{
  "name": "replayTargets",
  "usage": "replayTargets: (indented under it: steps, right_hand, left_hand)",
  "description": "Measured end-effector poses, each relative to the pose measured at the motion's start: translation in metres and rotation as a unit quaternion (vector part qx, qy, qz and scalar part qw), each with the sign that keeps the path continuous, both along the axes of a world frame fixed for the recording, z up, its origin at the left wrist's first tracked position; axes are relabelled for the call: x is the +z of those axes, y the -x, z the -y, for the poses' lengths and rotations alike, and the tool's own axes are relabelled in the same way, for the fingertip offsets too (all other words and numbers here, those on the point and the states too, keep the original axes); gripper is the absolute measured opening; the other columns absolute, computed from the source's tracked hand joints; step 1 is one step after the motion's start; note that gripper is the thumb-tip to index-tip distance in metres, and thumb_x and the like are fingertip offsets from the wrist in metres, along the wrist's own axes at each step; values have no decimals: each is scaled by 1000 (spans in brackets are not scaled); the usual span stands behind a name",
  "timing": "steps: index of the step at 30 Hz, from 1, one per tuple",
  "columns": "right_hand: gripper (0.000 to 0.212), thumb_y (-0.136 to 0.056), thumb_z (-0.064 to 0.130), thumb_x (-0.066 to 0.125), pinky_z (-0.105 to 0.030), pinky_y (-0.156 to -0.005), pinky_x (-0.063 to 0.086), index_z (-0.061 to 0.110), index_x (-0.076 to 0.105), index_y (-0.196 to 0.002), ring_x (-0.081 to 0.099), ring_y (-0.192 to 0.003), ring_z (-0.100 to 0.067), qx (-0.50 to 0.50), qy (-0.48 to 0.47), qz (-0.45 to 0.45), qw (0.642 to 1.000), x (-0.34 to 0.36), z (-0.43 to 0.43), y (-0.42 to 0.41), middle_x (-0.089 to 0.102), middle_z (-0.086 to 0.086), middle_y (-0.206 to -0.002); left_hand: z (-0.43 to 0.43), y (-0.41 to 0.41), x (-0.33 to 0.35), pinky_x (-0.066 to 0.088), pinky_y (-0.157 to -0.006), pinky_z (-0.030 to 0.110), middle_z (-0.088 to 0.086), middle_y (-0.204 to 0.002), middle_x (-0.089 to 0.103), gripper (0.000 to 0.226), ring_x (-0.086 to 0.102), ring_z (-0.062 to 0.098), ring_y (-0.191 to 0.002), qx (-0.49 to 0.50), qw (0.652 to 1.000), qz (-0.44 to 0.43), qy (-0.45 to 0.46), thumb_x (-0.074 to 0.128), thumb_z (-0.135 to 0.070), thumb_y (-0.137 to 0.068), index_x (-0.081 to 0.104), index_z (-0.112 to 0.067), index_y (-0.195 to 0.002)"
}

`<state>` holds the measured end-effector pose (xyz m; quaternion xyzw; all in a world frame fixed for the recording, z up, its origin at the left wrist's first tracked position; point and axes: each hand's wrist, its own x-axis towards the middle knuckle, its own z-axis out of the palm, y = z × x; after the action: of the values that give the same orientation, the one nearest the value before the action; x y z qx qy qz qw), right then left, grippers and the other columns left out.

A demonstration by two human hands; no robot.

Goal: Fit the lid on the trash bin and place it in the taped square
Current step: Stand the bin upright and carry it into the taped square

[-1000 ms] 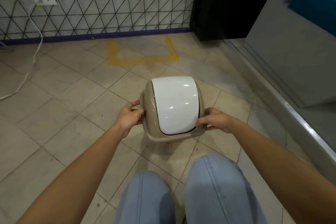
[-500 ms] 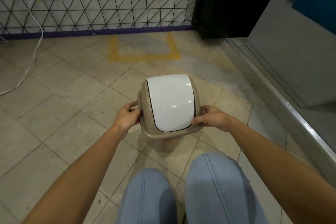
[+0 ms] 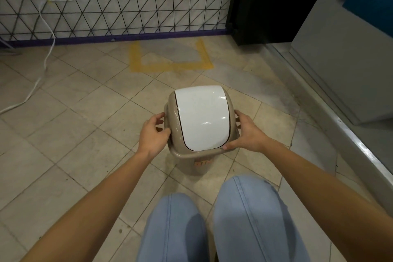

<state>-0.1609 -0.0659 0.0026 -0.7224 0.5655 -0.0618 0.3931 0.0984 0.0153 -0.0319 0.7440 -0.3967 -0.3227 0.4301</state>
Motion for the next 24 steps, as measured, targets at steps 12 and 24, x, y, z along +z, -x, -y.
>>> replayTargets:
  steps: [12, 24]
  right_hand:
    - [141, -45, 28, 94, -41, -116, 27, 26, 1, -151, 24, -142, -21, 24, 61, 10, 998, -3, -4, -13, 27, -3, -150]
    - [140, -49, 24, 93, -40, -118, 23, 23, -1, -152, 20, -144, -21, 16, 50, 30, 998, -7, 14, -36, 25, -2, -154]
  left_hand:
    - [-20, 7, 4, 31, -102, 38, -3, -141, 39, 122, 29, 21, -126, -180, 976, 123, 28, 79, -42, -53, 2, -32, -148]
    - [1, -7, 2, 31, -107, 48, -4, -145, 37, 132, 25, 21, -132, -137, 986, 90, 15, 88, -47, -44, 6, -34, -147]
